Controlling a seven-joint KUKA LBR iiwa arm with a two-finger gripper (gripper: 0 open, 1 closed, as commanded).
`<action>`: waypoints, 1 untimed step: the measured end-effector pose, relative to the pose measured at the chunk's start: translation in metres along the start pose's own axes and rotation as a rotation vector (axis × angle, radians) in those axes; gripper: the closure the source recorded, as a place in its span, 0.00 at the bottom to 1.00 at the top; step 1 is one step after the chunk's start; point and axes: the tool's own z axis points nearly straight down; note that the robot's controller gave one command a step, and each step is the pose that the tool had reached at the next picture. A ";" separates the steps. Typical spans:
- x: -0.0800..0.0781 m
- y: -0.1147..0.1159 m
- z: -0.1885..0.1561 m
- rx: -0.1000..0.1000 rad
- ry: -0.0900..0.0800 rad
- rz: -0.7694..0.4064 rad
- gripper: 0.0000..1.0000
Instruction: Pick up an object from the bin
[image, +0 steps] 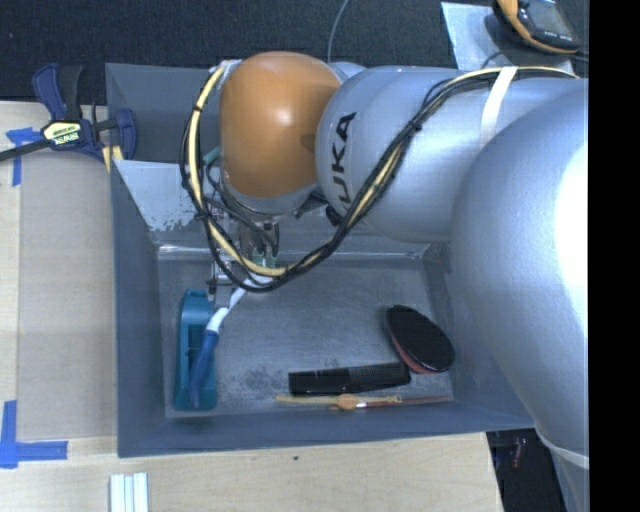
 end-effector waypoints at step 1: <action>-0.002 -0.001 -0.005 -0.002 -0.008 0.002 0.00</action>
Offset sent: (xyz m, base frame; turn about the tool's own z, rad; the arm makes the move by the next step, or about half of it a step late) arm -0.0134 -0.0355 -0.0997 -0.1275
